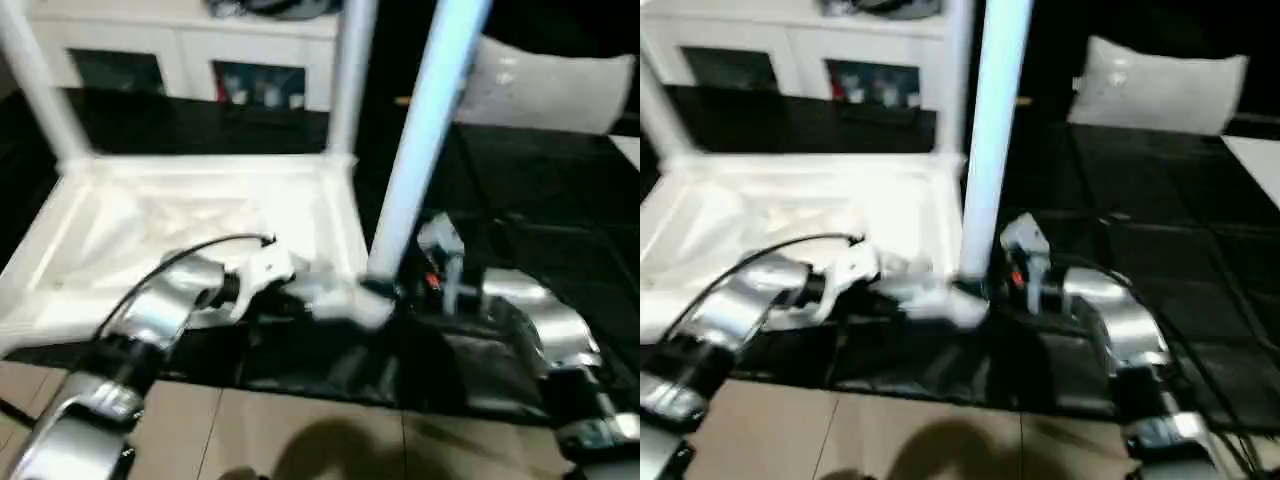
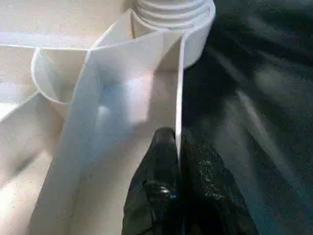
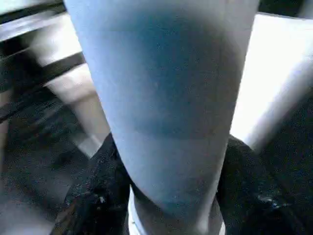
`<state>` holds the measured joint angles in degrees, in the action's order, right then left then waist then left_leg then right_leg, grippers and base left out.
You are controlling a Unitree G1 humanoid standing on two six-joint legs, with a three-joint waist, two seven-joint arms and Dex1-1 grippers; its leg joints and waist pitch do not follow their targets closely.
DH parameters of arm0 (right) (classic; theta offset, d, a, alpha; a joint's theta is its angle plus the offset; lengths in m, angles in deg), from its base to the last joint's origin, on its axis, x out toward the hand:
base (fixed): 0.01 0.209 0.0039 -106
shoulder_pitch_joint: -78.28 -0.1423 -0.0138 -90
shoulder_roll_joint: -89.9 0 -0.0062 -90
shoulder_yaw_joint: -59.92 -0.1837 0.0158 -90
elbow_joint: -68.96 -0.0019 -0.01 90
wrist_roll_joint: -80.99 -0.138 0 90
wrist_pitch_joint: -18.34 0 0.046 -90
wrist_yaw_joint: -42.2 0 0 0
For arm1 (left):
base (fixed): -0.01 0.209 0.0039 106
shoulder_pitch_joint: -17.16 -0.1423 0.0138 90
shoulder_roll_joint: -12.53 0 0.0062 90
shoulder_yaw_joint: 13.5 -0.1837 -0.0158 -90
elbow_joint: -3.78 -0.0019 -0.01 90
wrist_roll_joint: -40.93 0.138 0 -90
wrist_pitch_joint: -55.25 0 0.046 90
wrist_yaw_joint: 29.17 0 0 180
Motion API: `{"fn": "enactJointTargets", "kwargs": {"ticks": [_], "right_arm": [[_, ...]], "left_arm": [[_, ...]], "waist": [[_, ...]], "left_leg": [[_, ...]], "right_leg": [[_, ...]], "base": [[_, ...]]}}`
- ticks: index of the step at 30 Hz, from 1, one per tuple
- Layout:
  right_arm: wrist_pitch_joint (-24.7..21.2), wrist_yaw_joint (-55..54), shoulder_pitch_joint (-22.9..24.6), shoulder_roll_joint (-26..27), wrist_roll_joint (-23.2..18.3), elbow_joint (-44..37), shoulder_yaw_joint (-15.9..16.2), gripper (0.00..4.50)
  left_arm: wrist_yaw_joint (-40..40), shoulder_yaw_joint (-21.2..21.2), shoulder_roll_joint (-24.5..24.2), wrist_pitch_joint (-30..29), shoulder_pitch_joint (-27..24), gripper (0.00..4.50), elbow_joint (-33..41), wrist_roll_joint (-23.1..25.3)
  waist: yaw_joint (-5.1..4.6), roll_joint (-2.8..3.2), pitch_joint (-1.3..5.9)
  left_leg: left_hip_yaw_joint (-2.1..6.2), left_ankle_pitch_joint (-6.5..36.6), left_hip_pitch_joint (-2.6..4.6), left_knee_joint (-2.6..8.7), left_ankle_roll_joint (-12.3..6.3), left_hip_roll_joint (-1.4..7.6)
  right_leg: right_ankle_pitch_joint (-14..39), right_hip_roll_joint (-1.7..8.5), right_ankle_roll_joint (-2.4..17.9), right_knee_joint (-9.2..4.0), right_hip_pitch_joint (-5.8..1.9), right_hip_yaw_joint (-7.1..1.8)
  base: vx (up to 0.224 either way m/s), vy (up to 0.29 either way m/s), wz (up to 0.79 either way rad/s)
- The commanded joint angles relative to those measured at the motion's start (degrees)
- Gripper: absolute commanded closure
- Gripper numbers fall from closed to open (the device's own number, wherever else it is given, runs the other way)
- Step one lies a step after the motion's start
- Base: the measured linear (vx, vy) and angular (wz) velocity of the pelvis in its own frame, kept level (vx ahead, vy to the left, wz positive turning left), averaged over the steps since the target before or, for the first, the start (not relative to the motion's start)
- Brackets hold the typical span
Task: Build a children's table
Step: Rotate leg to tighten
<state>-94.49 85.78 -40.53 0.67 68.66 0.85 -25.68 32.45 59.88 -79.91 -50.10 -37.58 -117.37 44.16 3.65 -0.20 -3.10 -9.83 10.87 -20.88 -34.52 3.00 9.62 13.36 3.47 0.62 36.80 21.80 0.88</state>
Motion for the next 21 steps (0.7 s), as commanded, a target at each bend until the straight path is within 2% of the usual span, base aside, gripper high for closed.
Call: {"fn": "enactJointTargets", "kwargs": {"ticks": [1,3,4,5,6,9,11,15,16,17,18,20,21], "right_arm": [[-3.1,-7.0,-0.5,3.0,0.9,2.6,0.7,2.50],[-3.2,-10.7,-0.9,4.8,1.5,2.9,-0.1,2.50],[-2.0,-15.0,-1.0,7.2,2.3,2.8,-0.8,2.50],[-1.1,-16.5,-0.9,8.7,2.3,2.6,-1.2,2.50],[0.7,-17.1,-0.5,10.1,1.8,2.0,-1.7,1.96],[2.6,-16.2,0.7,11.4,0.6,0.3,-2.4,1.79],[3.3,-15.1,1.5,11.4,0.0,-0.6,-2.7,1.49],[6.8,-8.7,4.1,7.8,-2.0,-2.1,-4.3,1.28],[7.0,-8.4,4.2,7.7,-2.1,-2.2,-4.5,1.02],[8.7,-3.2,4.9,4.6,-1.7,-2.8,-3.4,0.93],[8.7,-3.2,4.9,4.6,-1.7,-2.8,-3.4,0.88],[11.0,5.6,5.6,-1.2,-0.7,-3.1,-1.2,0.70],[10.9,5.9,5.6,-1.3,-0.8,-3.1,-1.2,0.70]], "left_arm": [[-4.3,0.1,3.7,-1.3,1.3,4.50,-0.7,-1.4],[-7.2,0.8,5.5,-2.1,2.4,4.50,-1.9,-1.3],[-10.7,1.5,7.6,-3.0,3.8,4.50,-3.3,-0.9],[-12.5,1.6,8.6,-3.3,4.5,4.50,-4.1,-0.2],[-14.0,1.2,9.2,-3.2,5.1,4.50,-4.8,1.0],[-15.4,0.2,9.3,-1.6,5.5,4.50,-6.0,3.0],[-15.9,0.1,9.1,-0.8,5.7,4.50,-6.7,3.3],[-13.6,-1.3,6.5,2.4,4.7,4.50,-7.1,4.3],[-13.4,-1.4,6.4,2.6,4.7,4.50,-7.2,4.3],[-11.3,-1.8,5.0,6.0,4.0,4.50,-7.1,4.6],[-11.3,-1.8,5.0,6.0,4.0,4.50,-7.1,4.6],[-7.2,-2.4,2.8,10.3,2.5,4.50,-6.6,4.3],[-7.0,-2.4,2.8,10.3,2.4,4.50,-6.6,4.3]], "waist": [[0.13,-0.22,2.91],[0.06,-0.29,2.94],[0.10,-0.27,2.99],[0.25,-0.03,3.13],[0.21,-0.15,3.19],[0.60,0.07,3.50],[0.81,0.18,3.69],[1.41,-0.01,3.50],[1.46,0.02,3.45],[1.39,0.31,3.26],[1.35,0.08,3.31],[1.37,-0.05,3.31],[1.29,-0.09,3.30]], "left_leg": [[1.52,14.8,0.68,5.05,2.29,2.93],[1.31,14.0,0.67,4.93,1.67,2.92],[1.27,12.9,0.46,4.86,1.22,2.85],[1.10,12.0,0.65,4.71,1.01,2.77],[1.10,11.5,0.52,4.71,0.89,2.77],[1.09,8.6,0.30,4.64,-0.56,2.99],[1.07,6.6,0.33,4.63,-1.67,3.00],[0.93,8.6,0.38,4.67,-2.23,3.17],[0.95,8.7,0.31,4.74,-2.21,3.14],[1.07,10.1,0.31,4.91,-1.94,3.17],[1.00,10.7,0.31,4.84,-1.86,3.19],[1.03,10.4,0.23,4.76,-1.98,3.20],[1.02,10.2,0.07,4.68,-2.19,3.16]], "right_leg": [[19.1,4.78,10.1,-5.98,-1.67,-2.08],[16.3,4.64,10.4,-6.04,-1.48,-2.28],[14.7,4.64,10.5,-5.94,-1.71,-2.28],[13.3,4.57,10.5,-5.99,-1.43,-2.35],[12.4,4.56,10.5,-5.92,-1.58,-2.32],[4.1,4.41,11.5,-5.36,-1.98,-2.14],[-0.9,4.32,12.6,-4.96,-2.25,-1.90],[0.6,4.55,12.5,-5.29,-2.35,-2.04],[1.2,4.60,12.4,-5.32,-2.32,-2.00],[3.5,4.58,12.3,-5.67,-2.28,-1.93],[4.2,4.61,12.2,-5.72,-2.39,-1.97],[5.1,4.68,11.9,-5.81,-2.54,-1.97],[5.0,4.70,11.9,-5.71,-2.63,-2.01]], "base": [[0.000,0.000,0.00],[0.000,0.000,0.00],[0.000,0.000,0.00],[0.000,0.000,0.00],[0.000,0.000,0.00],[0.000,0.000,0.00],[0.000,0.000,0.00],[0.000,0.000,0.00],[0.000,0.000,0.00],[0.000,0.000,0.00],[0.000,0.000,0.00],[0.000,0.000,0.00],[0.000,0.000,0.00]]}}
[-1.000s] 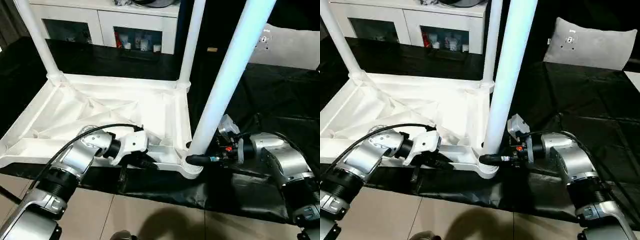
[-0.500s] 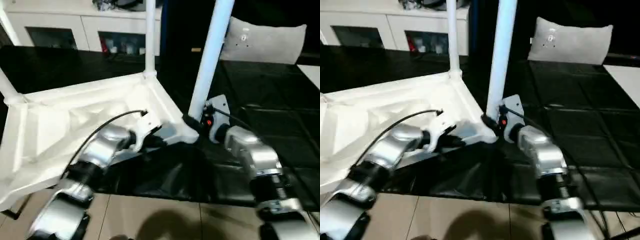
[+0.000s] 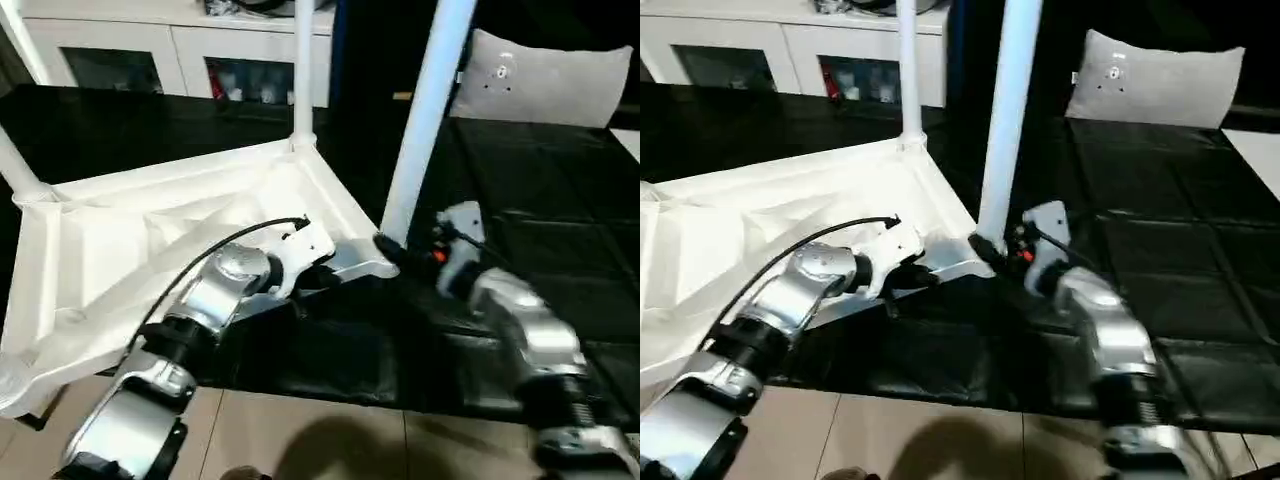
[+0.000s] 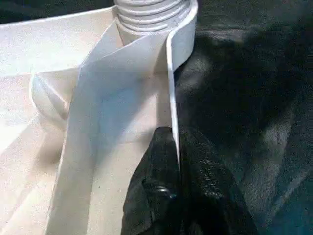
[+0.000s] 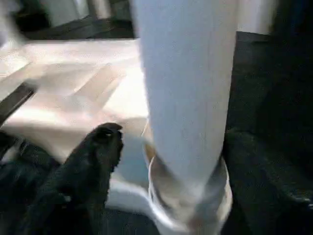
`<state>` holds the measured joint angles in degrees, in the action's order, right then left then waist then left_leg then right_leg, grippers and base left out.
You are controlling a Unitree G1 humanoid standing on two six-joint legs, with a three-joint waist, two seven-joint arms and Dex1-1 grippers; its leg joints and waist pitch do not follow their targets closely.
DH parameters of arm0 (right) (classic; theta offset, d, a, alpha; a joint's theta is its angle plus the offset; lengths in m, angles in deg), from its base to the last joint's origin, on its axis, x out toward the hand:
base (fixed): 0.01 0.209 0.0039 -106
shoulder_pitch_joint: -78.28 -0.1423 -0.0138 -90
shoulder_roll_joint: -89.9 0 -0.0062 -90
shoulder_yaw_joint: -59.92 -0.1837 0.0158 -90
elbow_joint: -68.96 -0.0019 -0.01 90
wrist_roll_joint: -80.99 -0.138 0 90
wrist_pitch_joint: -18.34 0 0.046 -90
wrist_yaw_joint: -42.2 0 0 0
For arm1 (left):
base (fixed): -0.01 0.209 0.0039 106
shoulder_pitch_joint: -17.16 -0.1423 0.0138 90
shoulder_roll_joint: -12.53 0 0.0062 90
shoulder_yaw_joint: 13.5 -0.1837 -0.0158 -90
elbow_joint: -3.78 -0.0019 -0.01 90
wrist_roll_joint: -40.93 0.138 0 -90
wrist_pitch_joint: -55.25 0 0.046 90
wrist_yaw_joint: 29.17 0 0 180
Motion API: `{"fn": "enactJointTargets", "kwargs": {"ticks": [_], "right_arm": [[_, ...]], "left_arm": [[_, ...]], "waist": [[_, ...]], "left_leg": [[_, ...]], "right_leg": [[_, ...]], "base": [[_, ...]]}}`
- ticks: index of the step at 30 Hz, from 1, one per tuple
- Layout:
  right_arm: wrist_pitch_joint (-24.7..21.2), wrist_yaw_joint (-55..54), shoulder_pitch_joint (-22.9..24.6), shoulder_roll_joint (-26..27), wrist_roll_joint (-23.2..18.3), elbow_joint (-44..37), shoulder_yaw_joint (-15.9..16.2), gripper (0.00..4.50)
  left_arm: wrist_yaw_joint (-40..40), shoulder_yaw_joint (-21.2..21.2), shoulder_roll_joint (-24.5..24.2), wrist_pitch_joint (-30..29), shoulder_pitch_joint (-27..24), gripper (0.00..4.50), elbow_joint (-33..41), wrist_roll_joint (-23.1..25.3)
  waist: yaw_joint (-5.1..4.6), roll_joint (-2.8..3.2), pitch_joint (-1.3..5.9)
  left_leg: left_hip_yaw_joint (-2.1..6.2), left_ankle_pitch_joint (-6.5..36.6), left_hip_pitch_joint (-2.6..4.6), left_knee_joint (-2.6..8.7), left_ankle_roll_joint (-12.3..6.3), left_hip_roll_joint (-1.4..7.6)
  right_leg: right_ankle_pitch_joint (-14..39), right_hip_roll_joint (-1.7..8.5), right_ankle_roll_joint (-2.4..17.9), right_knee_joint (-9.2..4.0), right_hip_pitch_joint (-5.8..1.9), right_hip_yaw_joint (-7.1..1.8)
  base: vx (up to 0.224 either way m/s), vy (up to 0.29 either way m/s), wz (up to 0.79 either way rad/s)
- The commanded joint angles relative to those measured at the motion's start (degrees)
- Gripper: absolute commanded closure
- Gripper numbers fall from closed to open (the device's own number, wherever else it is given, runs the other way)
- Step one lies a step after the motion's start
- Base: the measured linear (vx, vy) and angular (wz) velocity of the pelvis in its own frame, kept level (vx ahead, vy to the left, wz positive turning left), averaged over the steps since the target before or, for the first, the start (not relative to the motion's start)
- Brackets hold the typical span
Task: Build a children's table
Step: Rotate leg to tighten
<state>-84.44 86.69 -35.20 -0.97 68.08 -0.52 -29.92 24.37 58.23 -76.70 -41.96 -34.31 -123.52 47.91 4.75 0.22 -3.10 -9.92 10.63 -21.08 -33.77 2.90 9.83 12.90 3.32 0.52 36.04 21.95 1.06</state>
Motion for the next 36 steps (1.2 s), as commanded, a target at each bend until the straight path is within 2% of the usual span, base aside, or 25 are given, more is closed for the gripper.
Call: {"fn": "enactJointTargets", "kwargs": {"ticks": [1,2,3,6,7,9,10,13,14,16,19,20,23,24,25,27,29,31,36], "right_arm": [[0.8,7.3,0.3,-1.1,-0.5,-1.8,3.2,0.48],[0.4,10.6,0.2,-3.1,-1.0,-2.1,3.5,0.42],[-0.6,14.7,0.1,-5.6,-2.3,-2.7,3.7,0.38],[-0.8,18.6,-0.1,-7.6,-3.3,-3.0,3.9,0.19],[0.6,23.7,-0.3,-9.6,-3.9,-2.6,4.5,0.19],[2.3,27.6,-0.8,-11.1,-3.7,-1.3,5.4,0.19],[3.3,30.9,-1.4,-12.2,-3.5,0.0,6.3,0.53],[2.8,35.0,-2.7,-13.3,-3.5,2.1,7.5,0.56],[2.8,35.0,-2.7,-13.3,-3.5,2.1,7.5,0.67],[1.7,37.1,-3.2,-13.5,-3.9,2.8,8.1,0.93],[1.9,38.0,-3.8,-12.9,-3.9,3.5,8.6,1.00],[2.3,38.5,-4.2,-12.5,-3.9,4.2,8.9,1.28],[2.5,39.3,-4.8,-11.5,-3.9,5.1,9.4,1.40],[2.4,39.6,-4.9,-11.2,-3.9,5.2,9.5,1.43],[2.1,40.1,-5.0,-11.0,-4.0,5.4,9.6,1.71],[1.8,40.6,-5.1,-10.9,-4.0,5.6,9.9,1.82],[1.3,41.1,-5.0,-11.0,-4.1,5.6,10.2,1.85],[1.0,41.6,-5.0,-11.1,-4.2,5.5,10.4,2.25],[-1.7,42.0,-3.5,-10.4,-5.8,3.9,9.8,2.44]], "left_arm": [[2.2,-0.9,-1.0,2.7,-1.2,4.50,-0.1,0.3],[4.3,-1.3,-2.0,4.1,-1.8,4.50,0.4,0.1],[7.3,-2.2,-3.4,6.2,-2.4,4.50,0.9,-0.3],[10.6,-3.1,-4.6,7.6,-3.0,4.50,1.6,-1.0],[13.6,-3.8,-5.8,8.8,-3.3,4.50,2.0,-1.5],[16.6,-4.4,-6.9,10.1,-3.5,4.50,2.1,-1.6],[19.1,-5.1,-7.9,11.3,-3.5,4.50,2.1,-1.4],[22.8,-6.9,-9.6,14.5,-3.3,4.50,1.6,-0.6],[22.8,-6.9,-9.6,14.5,-3.3,4.50,1.6,-0.6],[25.7,-8.1,-10.4,15.8,-3.2,4.50,2.2,-0.3],[28.4,-9.0,-11.0,16.9,-3.2,4.50,3.1,-0.6],[29.6,-9.3,-11.1,17.6,-3.2,4.50,3.4,-0.7],[30.7,-9.9,-11.1,18.7,-3.0,4.50,3.6,-0.7],[30.9,-10.1,-11.0,18.9,-2.9,4.50,3.5,-0.6],[30.9,-10.1,-10.7,19.0,-2.7,4.50,3.4,-0.5],[31.0,-10.1,-10.6,19.1,-2.5,4.50,3.2,-0.4],[31.1,-10.1,-10.5,19.6,-2.3,4.50,2.6,-0.3],[31.1,-10.0,-10.6,20.0,-2.2,4.50,1.9,0.0],[29.8,-8.8,-9.9,17.7,-2.4,4.50,1.1,-0.9]], "waist": [[0.22,-0.53,3.28],[0.22,-0.58,3.33],[0.16,-1.33,3.32],[0.45,-0.91,3.40],[0.54,-0.85,3.36],[0.89,-0.77,3.41],[0.97,-0.60,3.44],[1.18,-0.62,3.35],[1.24,-0.83,3.34],[1.77,-0.69,3.40],[2.12,-0.56,3.49],[2.17,-0.54,3.45],[2.65,-0.14,3.55],[2.76,-0.25,3.57],[2.93,-0.05,3.60],[3.10,-0.15,3.66],[3.13,0.04,3.69],[3.15,0.03,3.68],[3.12,0.01,3.65]], "left_leg": [[1.05,10.1,0.33,3.90,-2.52,3.00],[1.05,9.7,0.29,3.86,-2.84,3.03],[0.99,9.5,0.21,3.86,-3.27,2.98],[0.87,8.1,0.45,3.72,-4.38,3.36],[0.81,7.9,0.55,3.74,-4.43,3.41],[0.75,8.2,0.47,3.65,-4.60,3.50],[0.76,8.3,0.48,3.63,-4.63,3.55],[0.64,9.1,0.66,3.64,-4.50,3.62],[0.67,9.0,0.56,3.64,-4.57,3.59],[0.68,8.9,0.76,3.72,-4.29,3.74],[0.65,8.6,0.85,3.76,-3.96,3.83],[0.64,8.7,0.82,3.73,-3.96,3.78],[0.67,9.5,0.90,3.78,-3.21,3.83],[0.66,9.5,0.90,3.76,-3.16,3.82],[0.72,9.5,0.90,3.78,-3.07,3.81],[0.70,9.3,1.01,3.76,-2.89,3.83],[0.76,9.4,0.97,3.78,-2.75,3.76],[0.77,9.6,0.93,3.78,-2.58,3.73],[0.73,9.7,0.99,3.81,-2.39,3.74]], "right_leg": [[5.3,4.83,12.1,-4.93,-2.65,-2.21],[5.0,4.86,12.4,-4.84,-2.62,-2.17],[5.2,4.78,12.4,-4.93,-2.76,-2.09],[3.3,4.79,13.3,-4.52,-2.36,-2.05],[2.9,4.77,13.9,-4.45,-2.22,-1.97],[2.7,4.84,14.5,-4.40,-2.37,-1.89],[2.4,4.84,14.8,-4.31,-2.32,-1.81],[3.4,4.89,15.3,-4.37,-2.13,-1.81],[3.6,4.91,15.4,-4.36,-2.23,-1.77],[4.2,5.00,15.3,-4.30,-2.10,-1.76],[2.9,4.95,15.6,-4.09,-1.99,-1.72],[2.9,4.97,15.7,-4.09,-1.95,-1.71],[2.8,5.03,16.0,-4.08,-1.97,-1.71],[2.4,5.02,15.9,-4.05,-2.02,-1.73],[1.9,5.04,15.9,-3.93,-2.02,-1.71],[1.4,5.00,16.0,-3.90,-2.04,-1.69],[0.5,4.91,16.1,-3.86,-2.10,-1.64],[0.5,4.96,16.0,-3.88,-2.16,-1.66],[0.9,4.91,16.0,-3.89,-2.17,-1.65]], "base": [[0.000,0.000,0.00],[0.000,0.000,0.00],[0.000,0.000,0.00],[0.000,0.000,0.00],[0.000,0.000,0.00],[0.000,0.000,0.00],[0.000,0.000,0.00],[0.000,0.000,0.00],[0.000,0.000,0.00],[0.000,0.000,0.00],[0.000,0.000,0.00],[0.000,0.000,0.00],[0.000,0.000,0.00],[0.000,0.000,0.00],[0.000,0.000,0.00],[0.000,0.000,0.00],[0.000,0.000,0.00],[0.000,0.000,0.00],[0.000,0.000,0.00]]}}
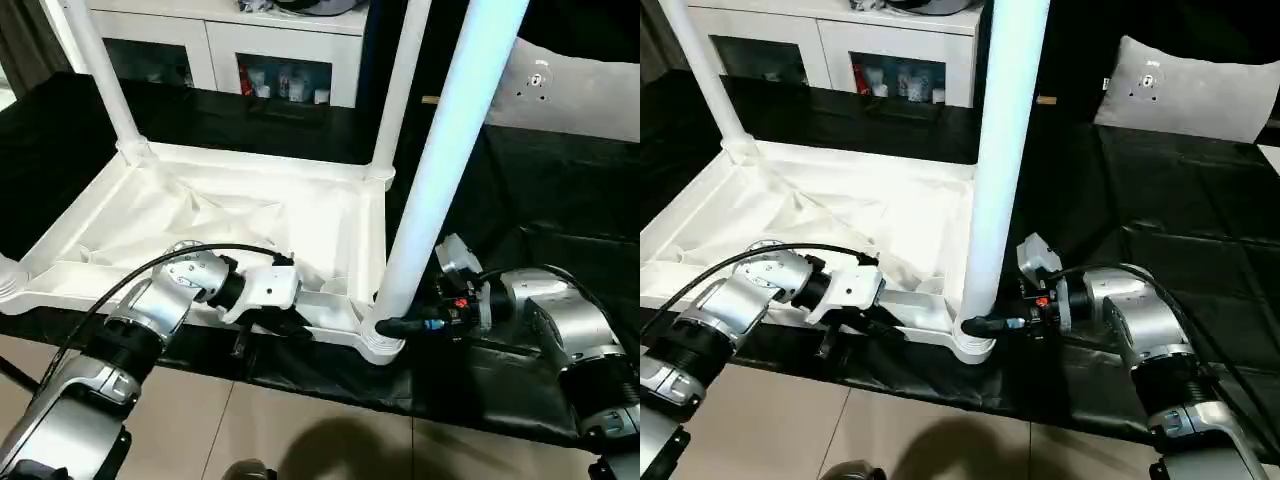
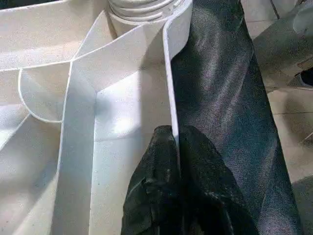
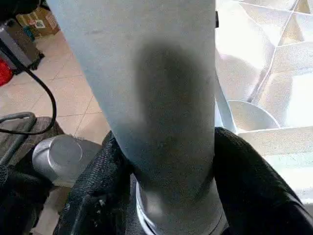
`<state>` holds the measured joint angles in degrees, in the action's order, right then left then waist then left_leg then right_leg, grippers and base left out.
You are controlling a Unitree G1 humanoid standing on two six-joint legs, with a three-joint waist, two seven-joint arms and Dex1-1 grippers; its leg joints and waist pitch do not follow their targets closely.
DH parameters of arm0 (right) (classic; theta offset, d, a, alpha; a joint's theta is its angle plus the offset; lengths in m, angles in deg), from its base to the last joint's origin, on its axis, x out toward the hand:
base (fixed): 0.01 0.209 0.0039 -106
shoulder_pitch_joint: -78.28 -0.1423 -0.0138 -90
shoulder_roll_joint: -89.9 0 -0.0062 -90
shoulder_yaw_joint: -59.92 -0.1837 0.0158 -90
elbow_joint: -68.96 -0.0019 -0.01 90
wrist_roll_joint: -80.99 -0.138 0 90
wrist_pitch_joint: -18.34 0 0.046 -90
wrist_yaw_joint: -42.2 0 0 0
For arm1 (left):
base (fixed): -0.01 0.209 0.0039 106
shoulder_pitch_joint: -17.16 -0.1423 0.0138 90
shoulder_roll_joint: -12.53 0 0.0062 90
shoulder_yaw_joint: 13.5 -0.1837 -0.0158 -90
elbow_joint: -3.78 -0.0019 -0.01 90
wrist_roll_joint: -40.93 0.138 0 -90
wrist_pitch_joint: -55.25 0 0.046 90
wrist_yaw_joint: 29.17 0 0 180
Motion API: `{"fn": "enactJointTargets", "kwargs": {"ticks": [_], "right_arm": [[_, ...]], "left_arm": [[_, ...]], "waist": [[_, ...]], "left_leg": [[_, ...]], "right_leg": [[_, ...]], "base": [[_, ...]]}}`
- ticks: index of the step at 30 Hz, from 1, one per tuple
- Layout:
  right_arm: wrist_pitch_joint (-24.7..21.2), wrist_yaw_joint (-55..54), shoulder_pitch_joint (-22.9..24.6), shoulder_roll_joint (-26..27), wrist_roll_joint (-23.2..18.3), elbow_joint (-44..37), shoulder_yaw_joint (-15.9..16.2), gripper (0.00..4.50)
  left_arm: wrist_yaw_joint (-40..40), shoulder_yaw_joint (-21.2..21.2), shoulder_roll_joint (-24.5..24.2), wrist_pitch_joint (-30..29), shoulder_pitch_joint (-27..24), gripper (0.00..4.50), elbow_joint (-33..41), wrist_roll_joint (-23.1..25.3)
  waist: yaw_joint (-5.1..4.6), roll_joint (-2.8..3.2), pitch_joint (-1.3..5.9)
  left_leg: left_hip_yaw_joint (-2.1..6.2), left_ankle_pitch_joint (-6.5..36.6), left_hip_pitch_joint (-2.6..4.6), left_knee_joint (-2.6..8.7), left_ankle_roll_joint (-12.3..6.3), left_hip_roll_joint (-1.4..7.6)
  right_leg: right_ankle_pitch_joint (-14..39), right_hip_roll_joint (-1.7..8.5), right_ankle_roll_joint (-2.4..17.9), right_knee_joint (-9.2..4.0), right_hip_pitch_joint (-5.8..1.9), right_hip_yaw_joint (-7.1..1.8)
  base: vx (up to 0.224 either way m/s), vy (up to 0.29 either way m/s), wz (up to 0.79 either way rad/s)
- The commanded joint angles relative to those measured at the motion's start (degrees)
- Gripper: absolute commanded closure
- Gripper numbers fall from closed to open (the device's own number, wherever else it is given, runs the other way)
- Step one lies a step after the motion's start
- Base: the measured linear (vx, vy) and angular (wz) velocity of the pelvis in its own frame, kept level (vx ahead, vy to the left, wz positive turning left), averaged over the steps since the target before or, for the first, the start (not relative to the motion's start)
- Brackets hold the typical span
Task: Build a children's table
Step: Rotate leg to tighten
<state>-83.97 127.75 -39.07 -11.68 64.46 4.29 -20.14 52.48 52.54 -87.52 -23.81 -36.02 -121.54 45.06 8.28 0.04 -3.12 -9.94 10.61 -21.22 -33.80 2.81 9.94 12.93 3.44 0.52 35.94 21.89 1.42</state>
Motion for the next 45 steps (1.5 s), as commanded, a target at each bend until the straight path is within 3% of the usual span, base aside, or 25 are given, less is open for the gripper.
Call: {"fn": "enactJointTargets", "kwargs": {"ticks": [1,4,6,9,10,11,12,13,14,16,18,19,21,22,23,25,27,31,35,37,39,40,42,44,45], "right_arm": [[-3.5,-0.1,1.1,0.7,-2.7,-1.9,-0.4,2.44],[-4.4,-9.7,2.8,3.5,-0.8,-3.8,-1.5,2.45],[-4.0,-13.2,3.0,4.6,0.5,-3.9,-1.7,2.45],[-5.5,-23.2,2.2,8.3,2.5,-3.2,-3.3,2.46],[-7.5,-33.0,1.1,12.1,4.3,-2.4,-5.2,2.48],[-8.2,-36.1,0.8,13.2,4.8,-2.4,-5.7,2.48],[-8.3,-36.6,0.7,13.4,4.9,-2.4,-5.8,2.50],[-9.8,-41.1,0.3,15.0,5.5,-2.3,-6.7,2.50],[-9.8,-41.1,0.3,15.0,5.5,-2.3,-6.7,2.50],[-11.0,-53.0,-0.9,19.9,7.2,-2.0,-9.2,2.50],[-10.0,-56.2,-1.1,21.7,7.7,-2.2,-9.6,1.82],[-8.4,-58.1,-0.9,23.3,8.2,-2.5,-9.8,1.82],[-7.3,-56.7,-0.2,23.9,7.1,-3.1,-10.1,1.75],[-6.2,-54.4,0.6,23.4,6.1,-3.9,-10.0,1.46],[-5.6,-53.2,1.1,22.9,5.7,-4.3,-10.0,1.46],[-5.4,-51.7,1.7,22.1,5.1,-5.0,-10.2,1.32],[-4.8,-48.8,2.6,20.7,4.2,-6.2,-10.3,1.15],[-2.9,-42.6,4.3,16.3,3.9,-7.9,-9.9,0.77],[-1.4,-37.4,4.5,12.1,3.2,-7.4,-10.5,0.45],[-1.1,-33.6,4.8,9.9,2.9,-7.6,-9.8,0.37],[-0.2,-24.3,5.3,4.3,2.7,-8.2,-7.6,0.13],[0.2,-22.4,5.1,3.2,2.6,-8.2,-7.3,0.13],[0.5,-21.0,5.0,2.5,2.5,-8.1,-7.2,0.13],[1.2,-15.9,4.6,0.5,1.8,-7.5,-6.2,0.13],[1.4,-14.5,4.5,0.1,1.8,-7.3,-5.8,0.13]], "left_arm": [[1.1,-2.5,1.3,-2.2,-0.9,4.50,-0.6,1.4],[-4.1,-0.2,3.7,-9.0,-0.6,4.50,-0.5,0.2],[-5.7,0.5,4.5,-10.8,-0.4,4.50,-0.7,0.0],[-9.5,1.9,6.6,-14.2,0.4,4.50,-1.4,-0.5],[-13.3,2.8,8.7,-17.3,1.4,4.50,-2.2,-0.2],[-14.8,3.1,9.4,-18.6,1.7,4.50,-2.3,0.1],[-15.0,3.2,9.5,-18.8,1.8,4.50,-2.3,0.1],[-17.3,3.7,10.6,-20.4,2.2,4.50,-2.6,0.3],[-17.3,3.7,10.6,-20.4,2.2,4.50,-2.6,0.3],[-25.7,6.1,14.7,-24.3,3.9,4.50,-4.0,0.8],[-29.1,6.9,16.4,-25.3,4.5,4.50,-4.6,1.1],[-31.7,7.3,17.8,-25.2,5.0,4.50,-5.1,1.7],[-32.2,6.9,18.1,-24.4,5.1,4.50,-5.4,2.4],[-31.8,6.4,17.5,-23.0,5.0,4.50,-5.6,3.0],[-31.5,6.0,17.1,-22.0,5.0,4.50,-5.7,3.3],[-30.9,5.8,16.4,-21.3,4.9,4.50,-5.8,3.6],[-30.0,5.7,15.5,-20.7,4.7,4.50,-5.8,3.9],[-27.2,4.6,12.9,-17.9,3.9,4.50,-6.1,4.9],[-23.4,3.5,10.6,-14.9,2.8,4.50,-5.8,5.0],[-21.4,2.9,9.6,-12.4,2.5,4.50,-5.8,5.0],[-16.9,1.0,6.9,-7.8,2.1,4.50,-6.3,5.6],[-16.0,0.3,6.2,-6.9,2.1,4.50,-6.6,6.1],[-15.3,-0.1,5.8,-6.1,2.2,4.50,-6.8,6.4],[-12.7,-0.9,5.1,-3.4,2.1,4.50,-7.0,6.4],[-11.5,-1.2,4.9,-2.9,1.9,4.50,-6.7,6.1]], "waist": [[-0.35,0.32,3.68],[-0.29,0.27,3.55],[-0.66,0.18,3.22],[-1.38,0.34,2.82],[-2.04,0.67,2.83],[-2.68,0.52,2.65],[-2.97,0.44,2.83],[-3.27,0.90,2.96],[-3.71,0.76,2.95],[-4.12,0.89,3.08],[-4.42,0.90,3.21],[-4.30,0.87,3.36],[-4.17,0.80,3.63],[-4.02,0.96,3.85],[-3.89,1.02,3.98],[-3.72,1.00,3.98],[-3.52,1.03,3.87],[-3.03,1.08,3.68],[-3.01,1.20,3.77],[-2.92,1.11,3.79],[-2.62,1.10,3.87],[-2.52,0.89,3.76],[-2.34,1.10,3.78],[-2.15,0.64,3.74],[-2.04,0.70,3.80]], "left_leg": [[0.80,9.9,1.16,3.84,-2.21,3.67],[0.79,9.9,1.16,3.95,-1.90,3.65],[0.85,12.3,1.17,4.24,-0.93,3.48],[1.23,16.4,1.43,4.77,1.39,3.24],[1.58,17.0,1.18,5.01,2.14,3.21],[1.88,18.0,0.84,5.37,2.95,3.06],[1.92,18.3,1.00,5.40,3.18,3.03],[1.98,18.7,1.21,5.27,3.07,3.12],[1.84,18.1,0.98,5.27,2.75,3.07],[1.60,16.8,1.04,5.11,2.61,3.01],[1.35,16.3,1.15,4.83,2.70,2.76],[1.38,14.9,1.06,4.74,2.26,2.78],[1.23,11.7,0.74,4.51,0.87,2.75],[1.18,9.2,0.67,4.32,-0.26,2.78],[1.11,7.1,0.53,4.14,-1.48,2.77],[1.05,5.6,0.51,4.02,-2.92,2.80],[0.97,6.3,0.64,4.01,-3.46,2.85],[0.96,8.7,0.76,4.20,-2.56,3.18],[1.03,8.3,0.65,4.20,-2.48,3.23],[0.99,8.4,0.64,4.10,-2.86,3.26],[1.04,8.3,0.68,4.01,-3.32,3.38],[0.84,8.1,0.56,3.92,-3.83,3.44],[0.84,8.1,0.60,3.89,-4.25,3.53],[0.83,8.5,0.66,3.92,-4.05,3.56],[0.82,8.3,0.69,3.88,-3.99,3.59]], "right_leg": [[1.1,4.87,16.1,-3.81,-2.09,-2.02],[2.0,4.86,15.7,-3.93,-2.02,-2.08],[7.2,5.02,15.0,-4.46,-1.91,-2.15],[19.8,5.29,11.7,-5.58,-1.54,-2.37],[21.8,5.34,10.6,-5.59,-1.70,-2.38],[23.9,5.20,9.4,-5.78,-1.67,-2.11],[24.4,5.15,8.9,-5.80,-1.70,-2.10],[23.6,5.30,8.9,-5.95,-1.47,-2.20],[20.6,5.05,9.6,-5.84,-1.53,-2.25],[16.1,4.81,10.8,-5.59,-1.40,-2.31],[14.2,4.68,11.5,-5.57,-1.34,-2.36],[12.6,4.79,11.6,-5.55,-1.58,-2.35],[7.0,4.70,12.2,-5.21,-2.04,-2.30],[2.3,4.68,12.8,-4.87,-2.31,-2.19],[-2.2,4.62,13.3,-4.58,-2.56,-2.06],[-5.9,4.61,13.9,-4.28,-2.70,-1.90],[-4.7,4.80,14.3,-4.50,-2.70,-1.82],[0.5,4.89,13.8,-4.91,-2.79,-1.72],[-0.6,4.91,14.0,-4.69,-2.84,-1.62],[-0.9,4.90,14.3,-4.64,-2.95,-1.56],[-1.3,4.96,14.5,-4.62,-3.01,-1.45],[-2.0,4.82,14.6,-4.49,-2.98,-1.50],[-2.0,4.92,14.7,-4.38,-2.76,-1.39],[0.3,5.06,15.0,-4.51,-2.74,-1.36],[0.4,5.06,15.0,-4.44,-2.74,-1.35]], "base": [[0.000,0.000,0.00],[0.000,0.000,0.00],[0.000,0.000,0.00],[0.000,0.000,0.00],[-0.058,0.000,-0.09],[0.000,0.000,0.00],[0.000,0.000,0.00],[0.000,0.000,0.00],[0.000,0.000,0.00],[0.000,0.000,0.00],[0.000,0.000,0.00],[0.000,0.000,0.00],[0.000,0.000,0.00],[0.000,0.000,0.00],[0.000,0.000,0.00],[0.000,0.000,0.00],[0.000,0.000,0.00],[0.000,0.000,0.00],[0.000,0.000,0.00],[0.000,0.000,0.00],[0.000,0.000,0.00],[0.000,0.000,0.00],[0.000,0.000,0.00],[0.000,0.000,0.00],[0.000,0.000,0.00]]}}
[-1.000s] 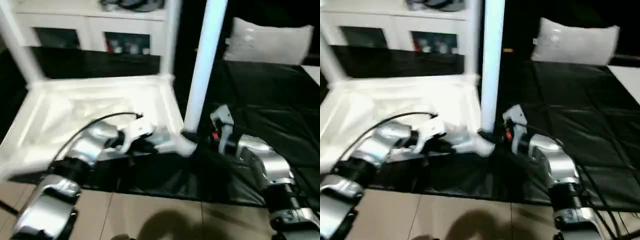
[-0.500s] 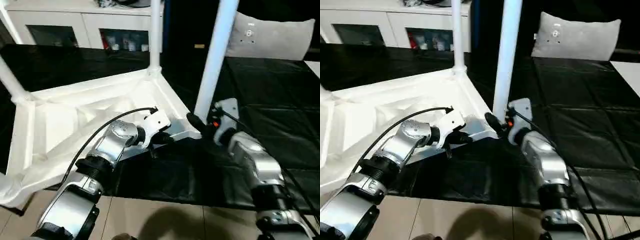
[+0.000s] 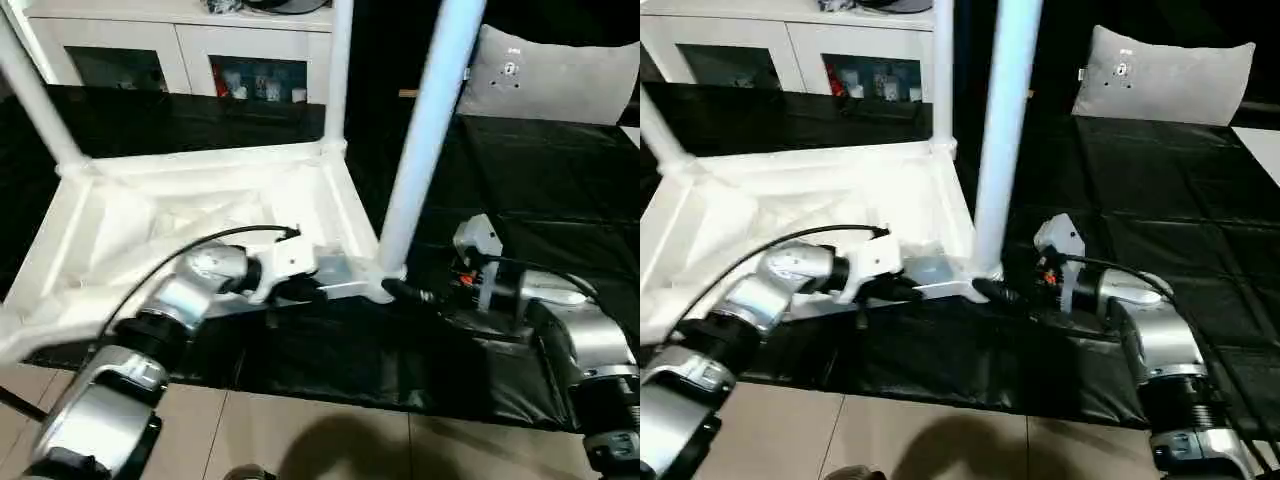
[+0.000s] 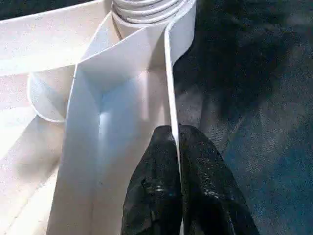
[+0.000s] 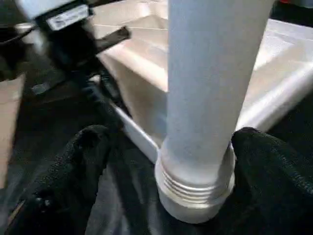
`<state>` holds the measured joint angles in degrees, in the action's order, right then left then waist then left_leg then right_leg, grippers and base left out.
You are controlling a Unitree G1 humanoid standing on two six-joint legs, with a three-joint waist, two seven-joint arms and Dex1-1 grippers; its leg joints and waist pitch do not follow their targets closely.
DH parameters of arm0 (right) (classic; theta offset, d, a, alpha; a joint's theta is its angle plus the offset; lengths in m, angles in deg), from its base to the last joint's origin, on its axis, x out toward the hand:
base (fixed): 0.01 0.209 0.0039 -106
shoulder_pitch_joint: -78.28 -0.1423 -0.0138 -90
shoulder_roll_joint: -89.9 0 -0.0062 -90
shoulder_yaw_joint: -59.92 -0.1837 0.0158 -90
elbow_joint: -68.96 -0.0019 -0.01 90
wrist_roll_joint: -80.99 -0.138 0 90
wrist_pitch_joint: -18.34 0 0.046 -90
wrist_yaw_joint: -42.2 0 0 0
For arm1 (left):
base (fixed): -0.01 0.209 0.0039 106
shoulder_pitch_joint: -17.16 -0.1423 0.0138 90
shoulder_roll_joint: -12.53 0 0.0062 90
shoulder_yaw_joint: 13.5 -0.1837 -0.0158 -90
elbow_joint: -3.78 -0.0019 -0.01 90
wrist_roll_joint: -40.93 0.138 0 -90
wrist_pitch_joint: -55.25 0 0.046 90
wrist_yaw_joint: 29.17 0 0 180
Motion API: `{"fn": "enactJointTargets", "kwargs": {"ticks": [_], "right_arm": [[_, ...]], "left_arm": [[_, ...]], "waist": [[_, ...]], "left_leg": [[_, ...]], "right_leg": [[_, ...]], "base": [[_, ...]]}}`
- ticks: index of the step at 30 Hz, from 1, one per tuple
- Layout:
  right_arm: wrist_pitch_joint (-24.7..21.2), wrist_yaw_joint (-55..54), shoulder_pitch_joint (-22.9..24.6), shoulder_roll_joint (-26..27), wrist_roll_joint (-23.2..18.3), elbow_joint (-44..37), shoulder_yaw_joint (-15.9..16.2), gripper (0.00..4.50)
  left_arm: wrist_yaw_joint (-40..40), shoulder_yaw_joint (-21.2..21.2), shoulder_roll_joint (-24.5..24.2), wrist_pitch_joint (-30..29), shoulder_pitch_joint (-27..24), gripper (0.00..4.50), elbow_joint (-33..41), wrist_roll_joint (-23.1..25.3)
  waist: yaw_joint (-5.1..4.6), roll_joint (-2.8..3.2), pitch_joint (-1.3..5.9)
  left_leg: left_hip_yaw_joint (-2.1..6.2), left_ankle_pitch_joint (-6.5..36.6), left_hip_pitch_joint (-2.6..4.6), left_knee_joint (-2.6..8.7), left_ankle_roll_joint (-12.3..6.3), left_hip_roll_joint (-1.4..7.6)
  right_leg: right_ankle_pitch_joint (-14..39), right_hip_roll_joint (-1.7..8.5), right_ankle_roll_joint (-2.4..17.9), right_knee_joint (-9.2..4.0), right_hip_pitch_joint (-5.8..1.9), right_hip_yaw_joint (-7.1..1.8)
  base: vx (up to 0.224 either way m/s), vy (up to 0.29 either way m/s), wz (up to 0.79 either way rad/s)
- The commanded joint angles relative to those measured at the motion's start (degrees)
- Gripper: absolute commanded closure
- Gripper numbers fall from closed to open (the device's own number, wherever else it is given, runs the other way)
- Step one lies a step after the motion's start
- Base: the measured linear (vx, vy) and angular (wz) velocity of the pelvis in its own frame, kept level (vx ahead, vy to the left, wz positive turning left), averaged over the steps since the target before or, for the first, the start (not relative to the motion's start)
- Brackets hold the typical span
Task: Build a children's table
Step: Rotate leg to tighten
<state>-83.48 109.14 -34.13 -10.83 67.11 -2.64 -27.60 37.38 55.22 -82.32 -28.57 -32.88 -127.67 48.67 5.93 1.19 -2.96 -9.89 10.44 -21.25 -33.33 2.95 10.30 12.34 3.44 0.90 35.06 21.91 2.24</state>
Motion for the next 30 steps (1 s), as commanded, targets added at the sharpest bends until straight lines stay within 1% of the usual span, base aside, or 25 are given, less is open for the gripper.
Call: {"fn": "enactJointTargets", "kwargs": {"ticks": [1,3,4,6,7,8,10,11,13,14,16,18,19,20,21,23,24,25,26,27,28,30], "right_arm": [[1.6,6.9,-0.8,-1.7,-0.9,0.2,2.5,0.28],[1.7,8.9,-1.5,-2.0,-0.9,1.1,3.3,0.28],[1.5,9.9,-1.9,-2.1,-1.2,1.8,3.8,0.38],[1.4,10.9,-2.4,-2.2,-1.6,2.5,4.4,0.56],[1.9,11.4,-2.7,-2.3,-1.4,3.1,4.6,0.65],[1.7,12.1,-2.9,-2.2,-1.5,3.4,4.7,0.74],[-0.1,14.5,-3.1,-2.1,-2.6,3.2,5.0,0.82],[-0.6,15.0,-3.0,-2.2,-2.9,3.0,5.1,0.98],[-1.4,16.7,-2.9,-2.6,-3.3,2.8,5.5,1.21],[-1.7,17.5,-3.0,-2.8,-3.3,2.9,5.8,1.21],[-2.2,18.8,-2.7,-3.4,-3.3,2.7,6.4,1.40],[-2.4,19.7,-2.7,-3.9,-3.7,2.9,6.9,1.57],[-2.5,20.1,-2.9,-4.0,-3.9,3.2,7.0,1.57],[-2.7,20.2,-2.9,-4.0,-3.9,3.2,7.1,1.76],[-2.8,20.4,-2.8,-4.0,-4.0,3.2,7.1,1.76],[-3.2,20.6,-2.8,-4.0,-4.1,2.9,7.0,2.01],[-3.8,20.8,-2.6,-3.9,-4.3,2.6,6.9,2.01],[-4.8,21.0,-2.3,-3.7,-4.9,2.0,6.8,2.21],[-4.8,21.0,-2.3,-3.7,-4.9,2.0,6.8,2.28],[-5.2,21.0,-2.1,-3.6,-5.1,1.6,6.8,2.28],[-6.2,20.4,-1.7,-3.2,-5.7,1.0,6.5,2.32],[-7.9,17.4,-0.9,-2.0,-6.7,-0.8,5.7,2.37]], "left_arm": [[6.3,-4.4,-0.7,2.8,-1.7,4.50,0.2,1.8],[10.0,-5.1,-1.2,4.0,-2.6,4.50,1.7,0.6],[11.7,-5.4,-1.5,3.7,-3.1,4.50,2.6,-0.1],[13.5,-5.8,-1.7,3.4,-3.6,4.50,3.6,-0.8],[14.1,-6.1,-1.9,4.0,-3.7,4.50,3.7,-1.0],[14.6,-6.4,-2.1,4.3,-3.8,4.50,4.0,-1.0],[15.6,-7.0,-2.5,5.3,-4.0,4.50,4.2,-0.8],[15.8,-7.1,-2.6,5.4,-4.0,4.50,4.3,-0.8],[16.6,-6.8,-2.7,6.0,-4.0,4.50,4.0,-0.6],[17.1,-6.7,-2.8,6.1,-4.0,4.50,4.0,-0.6],[17.9,-6.4,-3.1,5.8,-4.1,4.50,4.3,-0.9],[18.4,-6.4,-3.3,5.5,-4.1,4.50,4.6,-1.3],[18.6,-6.6,-3.6,5.4,-4.1,4.50,4.8,-1.6],[18.6,-6.6,-3.6,5.4,-4.1,4.50,4.8,-1.7],[18.7,-6.6,-3.7,5.3,-4.1,4.50,4.8,-1.7],[18.8,-6.6,-3.7,5.1,-4.2,4.50,4.8,-1.9],[19.1,-6.3,-3.6,4.6,-4.4,4.50,5.1,-2.4],[19.6,-5.7,-3.4,3.6,-4.7,4.50,5.6,-3.4],[19.6,-5.7,-3.4,3.6,-4.7,4.50,5.6,-3.4],[19.7,-5.5,-3.3,3.1,-4.7,4.50,5.7,-3.7],[20.0,-5.1,-3.1,2.2,-5.0,4.50,6.2,-4.5],[19.4,-3.8,-2.3,-0.8,-5.4,4.50,7.8,-6.4]], "waist": [[0.38,-0.39,3.60],[0.58,-0.21,3.65],[0.58,-0.27,3.70],[0.77,-0.15,3.72],[1.07,-0.24,3.69],[1.18,-0.27,3.69],[1.88,-0.20,3.60],[1.96,-0.20,3.59],[2.12,-0.14,3.58],[2.09,-0.22,3.61],[2.12,-0.28,3.70],[2.16,-0.28,3.74],[2.14,-0.17,3.79],[2.13,-0.18,3.77],[2.10,-0.23,3.77],[2.12,-0.22,3.77],[2.10,-0.34,3.79],[2.11,-0.39,3.79],[2.16,-0.33,3.84],[2.13,-0.33,3.81],[2.09,-0.45,3.77],[2.15,-0.17,3.75]], "left_leg": [[0.73,8.4,0.69,3.38,-4.23,3.25],[0.77,8.4,0.73,3.39,-4.22,3.37],[0.75,8.3,0.70,3.35,-4.26,3.32],[0.68,8.3,0.89,3.35,-4.41,3.45],[0.57,8.6,1.10,3.31,-4.38,3.53],[0.56,8.8,1.07,3.34,-4.29,3.54],[0.63,9.7,1.14,3.44,-3.82,3.67],[0.60,10.1,1.22,3.46,-3.69,3.64],[0.73,10.7,1.13,3.59,-3.16,3.63],[0.73,10.7,1.08,3.61,-3.08,3.61],[0.71,9.7,0.99,3.48,-3.07,3.50],[0.71,9.1,0.95,3.41,-3.28,3.47],[0.72,8.9,0.90,3.38,-3.30,3.47],[0.71,9.0,0.92,3.36,-3.35,3.44],[0.70,9.0,0.92,3.37,-3.38,3.45],[0.72,9.1,0.92,3.38,-3.25,3.47],[0.69,9.1,0.95,3.38,-3.22,3.47],[0.71,8.7,0.94,3.38,-3.24,3.49],[0.66,8.4,0.95,3.30,-3.44,3.47],[0.68,8.3,0.91,3.32,-3.49,3.49],[0.65,8.4,0.95,3.34,-3.47,3.47],[0.67,8.5,0.99,3.38,-3.28,3.51]], "right_leg": [[1.3,5.03,14.8,-3.58,-2.73,-2.19],[1.3,5.13,15.1,-3.48,-2.63,-2.17],[0.9,5.11,15.3,-3.40,-2.65,-2.16],[0.4,5.11,16.1,-3.36,-2.43,-2.15],[0.7,5.06,16.3,-3.39,-2.20,-2.16],[1.1,5.07,16.2,-3.36,-2.25,-2.15],[3.1,5.18,15.5,-3.51,-2.15,-2.19],[3.6,5.10,15.4,-3.51,-2.10,-2.17],[4.5,5.18,15.0,-3.57,-2.21,-2.16],[4.5,5.19,14.8,-3.56,-2.26,-2.15],[3.6,5.22,14.7,-3.47,-2.37,-2.16],[2.8,5.20,14.7,-3.37,-2.36,-2.14],[2.4,5.21,14.8,-3.33,-2.38,-2.13],[2.4,5.15,14.8,-3.36,-2.35,-2.10],[2.5,5.15,14.8,-3.36,-2.37,-2.08],[2.9,5.11,14.9,-3.37,-2.35,-2.06],[2.9,5.11,14.9,-3.39,-2.36,-2.07],[2.7,5.11,15.0,-3.25,-2.38,-2.07],[2.4,5.12,15.1,-3.25,-2.33,-2.07],[2.4,5.12,15.0,-3.27,-2.32,-2.07],[2.5,5.09,15.0,-3.32,-2.32,-2.07],[3.1,5.17,14.9,-3.32,-2.30,-2.10]], "base": [[0.000,0.000,0.00],[0.000,0.000,0.00],[0.000,0.000,0.00],[0.000,0.000,0.00],[0.000,0.000,0.00],[0.000,0.000,0.00],[0.000,0.000,0.00],[0.000,0.000,0.00],[0.000,0.000,0.00],[0.000,0.000,0.00],[0.000,0.000,0.00],[0.000,0.000,0.00],[0.000,0.000,0.00],[0.000,0.000,0.00],[0.000,0.000,0.00],[0.000,0.000,0.00],[0.000,0.000,0.00],[0.000,0.000,0.00],[0.000,0.000,0.00],[0.000,0.000,0.00],[0.000,0.000,0.00],[0.000,0.000,0.00]]}}
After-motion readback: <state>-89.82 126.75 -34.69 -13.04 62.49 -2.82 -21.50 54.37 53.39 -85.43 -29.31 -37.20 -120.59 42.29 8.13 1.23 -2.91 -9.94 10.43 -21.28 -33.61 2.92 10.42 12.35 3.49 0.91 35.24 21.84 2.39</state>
